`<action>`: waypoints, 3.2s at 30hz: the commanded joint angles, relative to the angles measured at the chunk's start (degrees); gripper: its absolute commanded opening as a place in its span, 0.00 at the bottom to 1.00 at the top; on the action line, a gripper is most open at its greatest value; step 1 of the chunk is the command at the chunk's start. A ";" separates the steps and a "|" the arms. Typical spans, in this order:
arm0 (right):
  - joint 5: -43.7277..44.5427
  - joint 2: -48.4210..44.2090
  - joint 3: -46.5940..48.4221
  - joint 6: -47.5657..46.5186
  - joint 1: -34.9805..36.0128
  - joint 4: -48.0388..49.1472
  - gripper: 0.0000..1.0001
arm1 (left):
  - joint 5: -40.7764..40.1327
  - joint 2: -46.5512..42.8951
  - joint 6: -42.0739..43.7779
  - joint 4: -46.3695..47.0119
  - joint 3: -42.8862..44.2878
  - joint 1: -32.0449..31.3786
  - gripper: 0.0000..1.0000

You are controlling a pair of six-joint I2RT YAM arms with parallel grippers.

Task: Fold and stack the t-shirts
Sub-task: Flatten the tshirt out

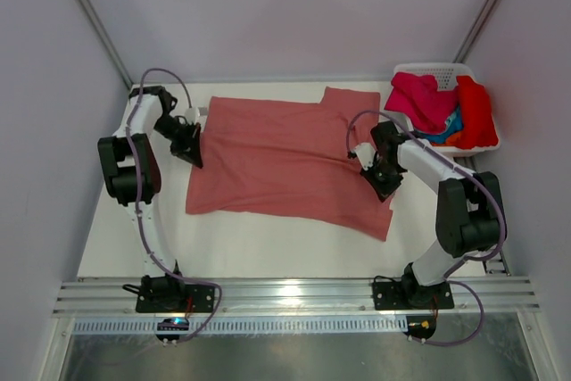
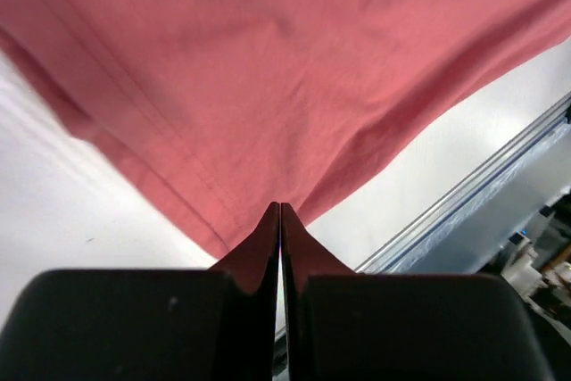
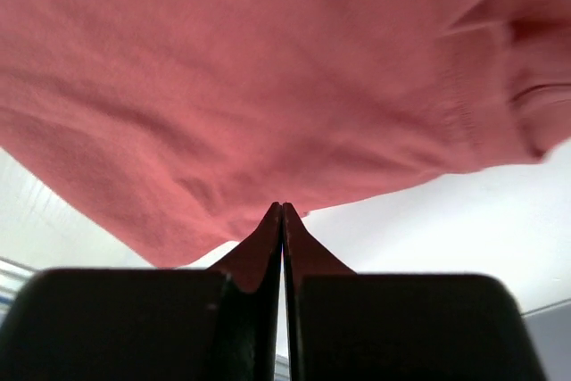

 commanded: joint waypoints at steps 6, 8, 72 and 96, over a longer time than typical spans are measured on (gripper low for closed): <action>10.49 1.41 15.96 1.89 -0.24 11.79 0.71 | -1.91 4.62 -2.98 -10.88 28.29 0.04 0.96; 12.17 6.66 19.84 3.29 -0.24 14.87 0.79 | -3.85 7.25 -4.39 -8.50 31.39 -0.05 0.99; 7.00 25.70 42.37 5.94 10.22 9.43 0.88 | -52.89 31.17 -12.04 34.84 38.96 -18.41 0.99; 19.38 27.61 32.08 8.92 10.22 17.69 0.88 | -54.22 23.43 -18.37 26.67 28.77 -8.13 0.99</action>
